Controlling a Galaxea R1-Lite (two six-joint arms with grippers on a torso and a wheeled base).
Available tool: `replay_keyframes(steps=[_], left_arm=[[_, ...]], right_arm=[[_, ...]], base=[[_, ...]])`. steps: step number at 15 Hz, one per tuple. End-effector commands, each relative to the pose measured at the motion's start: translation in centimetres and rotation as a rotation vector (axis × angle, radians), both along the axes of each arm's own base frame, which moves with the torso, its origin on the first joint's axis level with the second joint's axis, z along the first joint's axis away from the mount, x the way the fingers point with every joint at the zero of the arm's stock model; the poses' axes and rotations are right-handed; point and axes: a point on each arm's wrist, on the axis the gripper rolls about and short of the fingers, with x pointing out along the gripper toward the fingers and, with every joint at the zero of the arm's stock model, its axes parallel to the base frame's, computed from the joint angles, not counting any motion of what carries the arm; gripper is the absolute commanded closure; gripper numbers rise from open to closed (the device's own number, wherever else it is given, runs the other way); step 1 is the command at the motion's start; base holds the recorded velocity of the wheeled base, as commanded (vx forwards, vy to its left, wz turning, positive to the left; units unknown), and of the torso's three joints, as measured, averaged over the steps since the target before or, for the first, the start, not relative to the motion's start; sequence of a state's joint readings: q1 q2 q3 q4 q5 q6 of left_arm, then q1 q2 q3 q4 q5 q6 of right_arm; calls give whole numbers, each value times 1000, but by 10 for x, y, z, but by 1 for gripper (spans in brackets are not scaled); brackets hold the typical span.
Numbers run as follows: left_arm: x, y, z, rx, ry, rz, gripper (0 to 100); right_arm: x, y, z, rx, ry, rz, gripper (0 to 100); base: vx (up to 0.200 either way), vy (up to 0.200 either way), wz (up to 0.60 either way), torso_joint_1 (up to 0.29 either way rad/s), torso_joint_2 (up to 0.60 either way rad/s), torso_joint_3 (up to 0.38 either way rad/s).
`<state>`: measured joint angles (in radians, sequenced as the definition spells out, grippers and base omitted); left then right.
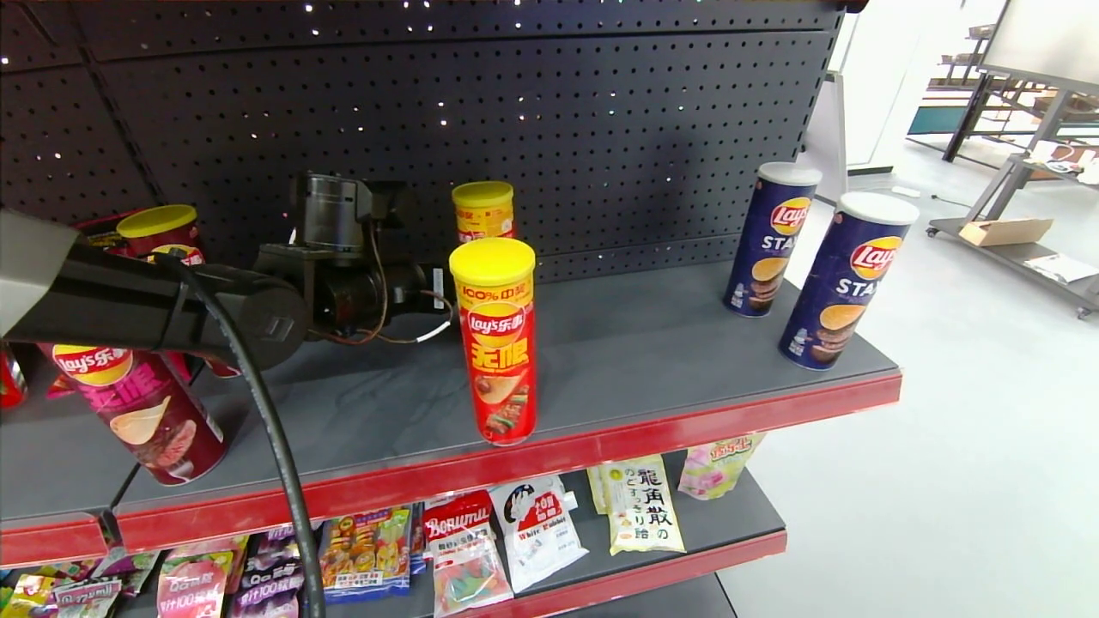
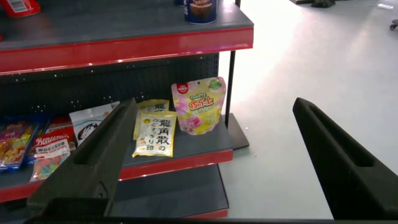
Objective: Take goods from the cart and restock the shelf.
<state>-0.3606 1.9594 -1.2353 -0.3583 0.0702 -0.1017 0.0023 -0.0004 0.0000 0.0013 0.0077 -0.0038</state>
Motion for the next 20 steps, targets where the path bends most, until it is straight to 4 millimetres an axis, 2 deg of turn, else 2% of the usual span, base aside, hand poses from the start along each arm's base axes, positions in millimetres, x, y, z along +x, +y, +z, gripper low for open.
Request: replay_keyframes(steps=[1, 6, 9, 12, 14, 15, 17, 18, 19, 20], left_arm=[[-7, 6, 5, -3, -6, 9, 0], [-17, 10, 7, -1, 3, 9, 0], [-32, 19, 12, 0, 4, 19, 0], [-71, 38, 26, -6, -13, 33, 0], [-107, 50, 39, -8, -52, 24, 0], [-144, 70, 48, 52, -101, 36, 0], [-206, 117, 56, 196, -165, 119, 0], [-221, 122, 56, 188, -170, 108, 0], [-272, 127, 60, 100, -192, 28, 0], [-305, 129, 56, 69, -184, -14, 0]], right_arm=[[0, 0, 0, -1, 1, 1, 0], [0, 0, 0, -1, 1, 1, 0], [0, 0, 0, -1, 1, 1, 0], [0, 0, 0, -1, -1, 1, 0], [0, 0, 0, -1, 1, 1, 0], [0, 0, 0, -1, 1, 1, 0], [0, 0, 0, -1, 1, 1, 0], [0, 0, 0, -1, 1, 1, 0], [0, 0, 0, -1, 1, 1, 0], [0, 0, 0, -1, 1, 1, 0]], base=[[0, 0, 0, 0, 0, 0], [0, 0, 0, 0, 0, 0], [0, 0, 0, 0, 0, 0], [0, 0, 0, 0, 0, 0], [0, 0, 0, 0, 0, 0], [0, 0, 0, 0, 0, 0], [0, 0, 0, 0, 0, 0], [0, 0, 0, 0, 0, 0], [0, 0, 0, 0, 0, 0], [0, 0, 0, 0, 0, 0]])
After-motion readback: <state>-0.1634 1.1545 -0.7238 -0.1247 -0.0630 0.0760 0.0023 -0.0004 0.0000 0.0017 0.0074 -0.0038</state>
